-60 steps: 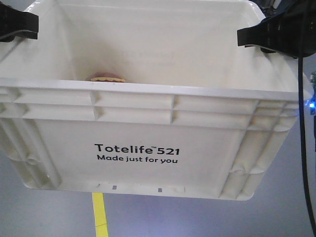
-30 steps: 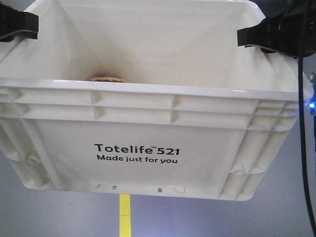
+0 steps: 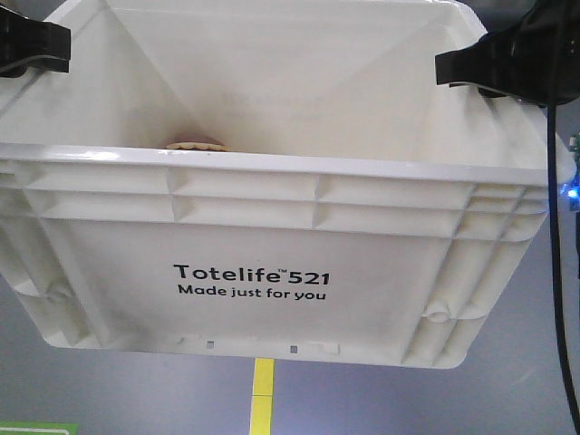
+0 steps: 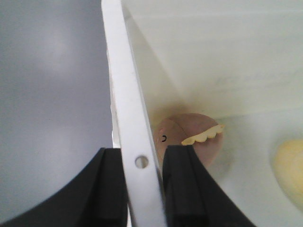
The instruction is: Place moving items into box and shelve
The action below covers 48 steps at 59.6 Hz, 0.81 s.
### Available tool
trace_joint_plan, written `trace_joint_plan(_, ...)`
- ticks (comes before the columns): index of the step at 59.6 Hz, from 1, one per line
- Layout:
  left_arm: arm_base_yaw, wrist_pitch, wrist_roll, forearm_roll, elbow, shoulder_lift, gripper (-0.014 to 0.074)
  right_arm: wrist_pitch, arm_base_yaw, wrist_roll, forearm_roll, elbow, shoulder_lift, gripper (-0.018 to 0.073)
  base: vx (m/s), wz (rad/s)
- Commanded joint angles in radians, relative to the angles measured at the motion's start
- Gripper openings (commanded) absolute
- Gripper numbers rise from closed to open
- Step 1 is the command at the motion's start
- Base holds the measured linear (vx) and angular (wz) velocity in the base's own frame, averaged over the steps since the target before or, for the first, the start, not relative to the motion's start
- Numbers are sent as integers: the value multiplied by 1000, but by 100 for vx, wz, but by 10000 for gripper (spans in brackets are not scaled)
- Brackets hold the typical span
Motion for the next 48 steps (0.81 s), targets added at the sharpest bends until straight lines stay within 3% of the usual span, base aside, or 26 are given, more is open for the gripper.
trace_joint_plan(1, -24, -143, 12, -102, -52, -39, -6, -165, 10, 8, 45, -48, -32, -6, 6, 17)
trace_joint_plan(48, -24, -143, 12, -102, -52, -39, -6, -165, 10, 8, 45, -48, -32, -6, 11, 11)
